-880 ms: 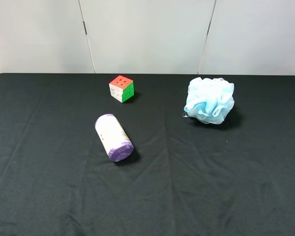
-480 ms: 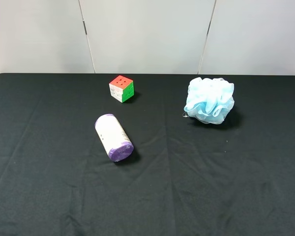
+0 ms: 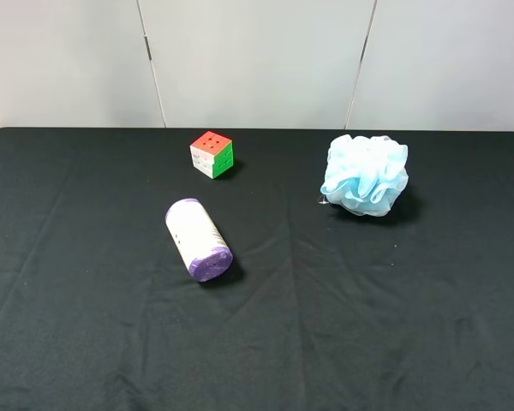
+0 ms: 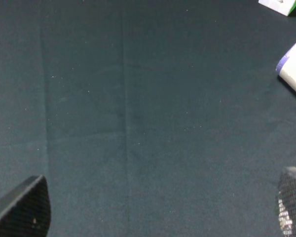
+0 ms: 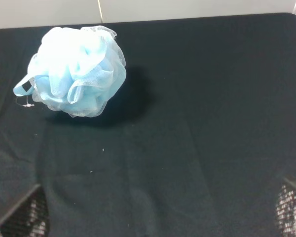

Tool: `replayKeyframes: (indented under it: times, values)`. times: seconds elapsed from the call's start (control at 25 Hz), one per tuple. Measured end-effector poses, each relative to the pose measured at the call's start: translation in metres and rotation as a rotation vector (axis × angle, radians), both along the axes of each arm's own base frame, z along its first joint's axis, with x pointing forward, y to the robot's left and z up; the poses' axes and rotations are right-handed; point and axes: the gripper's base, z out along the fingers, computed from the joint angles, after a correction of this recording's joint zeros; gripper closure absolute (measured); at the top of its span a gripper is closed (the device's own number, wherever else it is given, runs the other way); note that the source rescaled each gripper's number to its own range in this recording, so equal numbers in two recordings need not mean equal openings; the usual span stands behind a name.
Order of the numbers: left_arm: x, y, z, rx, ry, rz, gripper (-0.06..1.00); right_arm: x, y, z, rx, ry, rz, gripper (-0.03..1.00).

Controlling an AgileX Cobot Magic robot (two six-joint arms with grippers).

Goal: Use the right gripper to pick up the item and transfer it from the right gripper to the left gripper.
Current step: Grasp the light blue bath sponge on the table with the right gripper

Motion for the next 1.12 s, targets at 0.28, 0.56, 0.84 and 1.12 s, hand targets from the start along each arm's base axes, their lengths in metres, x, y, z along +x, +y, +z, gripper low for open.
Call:
replayKeyframes:
  times: [0.28,0.56,0.84,1.12]
  values:
    - [0.000,0.000,0.000,0.000,0.000,0.000,0.06,0.000,0.000,0.000,0.000,-0.001,0.000,-0.03]
    - [0.000,0.000,0.000,0.000,0.000,0.000,0.06,0.006,0.000,0.017,0.040,0.028,-0.019,-0.03]
    - [0.000,0.000,0.000,0.000,0.000,0.000,0.06,0.060,0.000,0.069,0.052,0.184,-0.029,-0.03]
    - [0.000,0.000,0.000,0.000,0.000,0.000,0.06,0.150,0.001,0.105,0.013,0.334,0.016,-0.03]
